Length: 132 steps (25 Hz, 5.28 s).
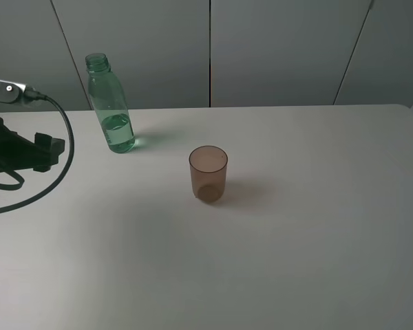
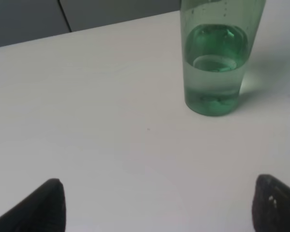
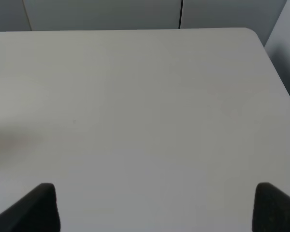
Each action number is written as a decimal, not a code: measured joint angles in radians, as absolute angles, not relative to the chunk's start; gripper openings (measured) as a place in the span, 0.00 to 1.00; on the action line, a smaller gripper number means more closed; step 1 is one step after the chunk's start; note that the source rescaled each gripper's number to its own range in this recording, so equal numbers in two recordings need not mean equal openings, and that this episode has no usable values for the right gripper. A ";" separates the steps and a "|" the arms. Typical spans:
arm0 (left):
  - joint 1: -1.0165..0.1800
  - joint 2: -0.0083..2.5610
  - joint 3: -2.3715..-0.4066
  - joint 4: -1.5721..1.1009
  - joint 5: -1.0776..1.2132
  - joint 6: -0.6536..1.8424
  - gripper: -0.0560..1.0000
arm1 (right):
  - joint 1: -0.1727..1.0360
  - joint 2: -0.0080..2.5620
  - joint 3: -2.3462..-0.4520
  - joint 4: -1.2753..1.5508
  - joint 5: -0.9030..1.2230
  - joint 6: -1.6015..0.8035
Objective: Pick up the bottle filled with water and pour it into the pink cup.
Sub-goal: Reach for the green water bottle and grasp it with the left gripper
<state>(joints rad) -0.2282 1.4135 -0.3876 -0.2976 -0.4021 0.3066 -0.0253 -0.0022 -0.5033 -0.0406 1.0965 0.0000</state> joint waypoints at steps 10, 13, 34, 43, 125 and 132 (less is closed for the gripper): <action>-0.228 1.651 -0.354 -0.070 -0.722 0.168 0.99 | -0.025 -0.002 -0.503 -0.041 1.096 0.000; -0.228 1.724 -0.352 -0.068 -0.825 0.164 0.99 | -0.025 -0.002 -0.503 -0.041 1.096 0.000; -0.228 1.984 -0.487 0.000 -1.214 0.202 0.99 | -0.025 -0.002 -0.503 -0.041 1.096 0.000; -0.228 2.120 -0.567 0.000 -1.212 0.212 0.99 | -0.025 -0.002 -0.503 -0.041 1.096 0.000; -0.230 2.357 -0.981 0.109 -1.212 0.136 0.08 | -0.025 -0.002 -0.503 -0.041 1.096 0.000; -0.230 2.357 -1.002 0.117 -1.192 0.139 0.06 | -0.025 -0.002 -0.503 -0.041 1.096 0.000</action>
<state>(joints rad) -0.2300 2.3571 -1.0024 0.1172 -1.1924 0.1394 -0.0253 -0.0022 -0.5033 -0.0406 1.0965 0.0000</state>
